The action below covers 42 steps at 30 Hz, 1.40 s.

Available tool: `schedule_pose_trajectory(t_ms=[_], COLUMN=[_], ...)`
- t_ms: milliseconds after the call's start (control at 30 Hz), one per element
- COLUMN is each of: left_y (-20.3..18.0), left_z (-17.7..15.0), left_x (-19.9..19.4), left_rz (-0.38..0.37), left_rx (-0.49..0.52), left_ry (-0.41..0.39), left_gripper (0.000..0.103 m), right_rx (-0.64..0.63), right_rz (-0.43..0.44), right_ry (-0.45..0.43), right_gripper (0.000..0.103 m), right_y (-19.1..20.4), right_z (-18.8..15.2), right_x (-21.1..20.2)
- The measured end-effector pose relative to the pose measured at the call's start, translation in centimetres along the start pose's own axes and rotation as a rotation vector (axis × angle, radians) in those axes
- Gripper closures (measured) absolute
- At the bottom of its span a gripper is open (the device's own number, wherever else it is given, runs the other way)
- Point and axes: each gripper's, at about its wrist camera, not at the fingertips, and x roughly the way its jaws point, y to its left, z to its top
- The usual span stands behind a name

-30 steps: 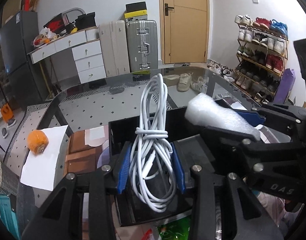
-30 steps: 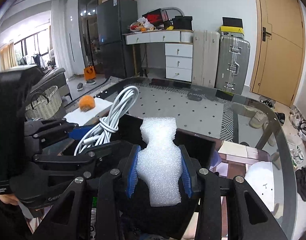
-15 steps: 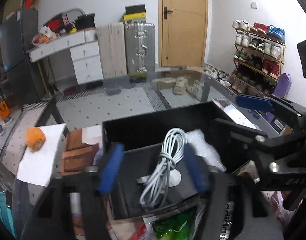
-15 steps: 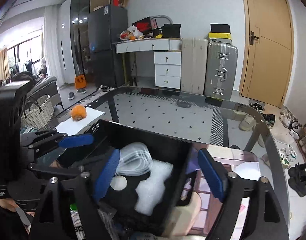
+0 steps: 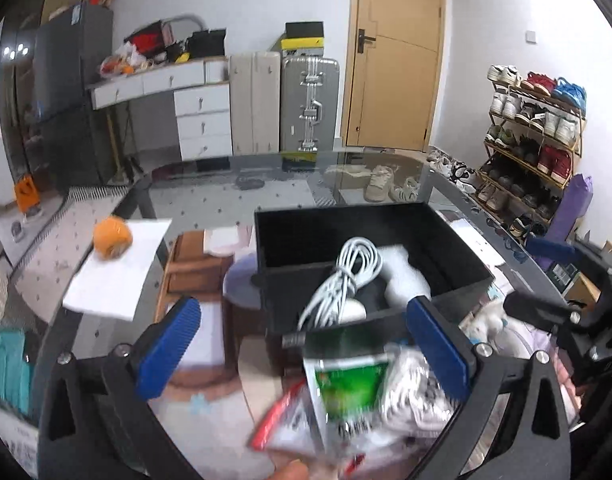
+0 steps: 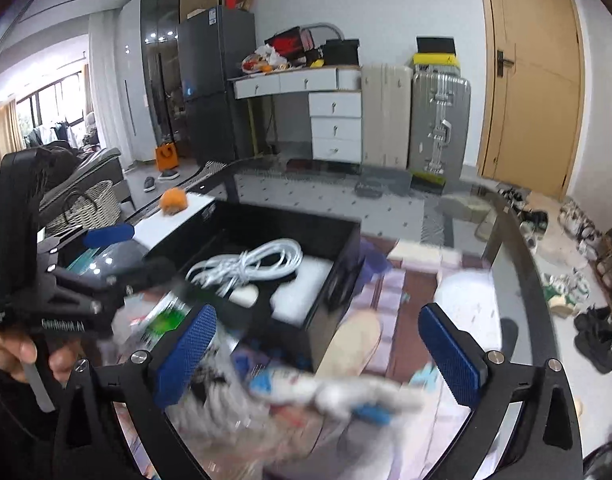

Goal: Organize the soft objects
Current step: 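Open both tools to release the items in the box and withdraw, then grasp the white plush toy with the right tool while the left tool grasps the adidas sock bag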

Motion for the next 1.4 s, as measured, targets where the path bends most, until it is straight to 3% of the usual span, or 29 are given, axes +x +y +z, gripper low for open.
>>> schedule_pose_trajectory(t_ms=[167, 400, 967, 1267, 1400], left_y=[0.8, 0.5, -2.1, -2.1, -2.4], left_z=[-1.9, -3.5, -4.1, -4.0, -3.9], left_x=[-1.2, -0.9, -0.3, -0.4, -0.5], left_rz=[-0.004, 0.002, -0.014, -0.03, -0.042], left_rx=[-0.059, -0.09, 0.01, 0.016, 0.026], left_ry=[0.033, 0.122, 0.17, 0.171, 0.17], left_gripper=[0.0, 0.0, 0.0, 0.0, 0.0], right_rx=[-0.044, -0.028, -0.017, -0.062, -0.075], right_rz=[-0.021, -0.039, -0.117, -0.13, -0.096], right_ry=[0.05, 0.082, 0.198, 0.236, 0.251], right_gripper=[0.0, 0.0, 0.0, 0.0, 0.0], right_y=[0.8, -0.2, -1.8, -1.7, -1.9], right_z=[-2.2, -2.7, -3.6, -4.0, -3.9], right_x=[-0.7, -0.9, 1.0, 1.9, 2.6])
